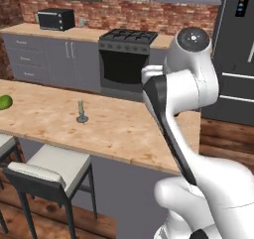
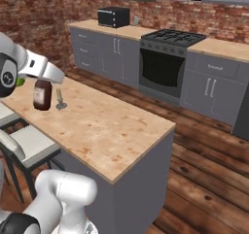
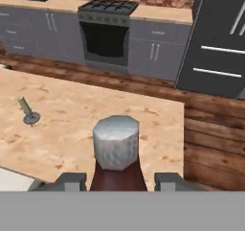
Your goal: Move the ketchup and ketchup from the cabinet to the dining counter.
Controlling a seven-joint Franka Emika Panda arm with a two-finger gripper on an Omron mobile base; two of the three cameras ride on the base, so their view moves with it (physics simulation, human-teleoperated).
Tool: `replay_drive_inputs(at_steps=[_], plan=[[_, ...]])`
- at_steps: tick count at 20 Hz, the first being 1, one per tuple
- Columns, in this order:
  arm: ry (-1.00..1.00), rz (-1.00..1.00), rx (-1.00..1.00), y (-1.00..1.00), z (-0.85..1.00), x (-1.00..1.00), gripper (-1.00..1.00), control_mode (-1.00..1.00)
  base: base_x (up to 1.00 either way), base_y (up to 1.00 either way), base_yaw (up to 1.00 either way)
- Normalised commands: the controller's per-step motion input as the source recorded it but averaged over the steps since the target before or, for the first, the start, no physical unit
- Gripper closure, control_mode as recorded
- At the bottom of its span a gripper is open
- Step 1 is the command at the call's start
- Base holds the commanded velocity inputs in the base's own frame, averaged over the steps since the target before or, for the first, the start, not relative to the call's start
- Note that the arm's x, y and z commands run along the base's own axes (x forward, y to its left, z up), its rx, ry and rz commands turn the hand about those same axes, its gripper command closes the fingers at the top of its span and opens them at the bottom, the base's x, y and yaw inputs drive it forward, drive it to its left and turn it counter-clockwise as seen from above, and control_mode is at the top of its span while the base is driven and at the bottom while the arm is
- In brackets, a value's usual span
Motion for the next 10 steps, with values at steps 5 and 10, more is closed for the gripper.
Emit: replay_drive_inputs(at_steps=[5,10], plan=[[0.0,-0.41,0.0,0.43,-0.16,0.9,1.0,-1.0,0.0,0.0,0.0],[0.0,-0.31,0.0,0.25,-0.36,1.0,1.0,-1.0,0.0,0.0,0.0]])
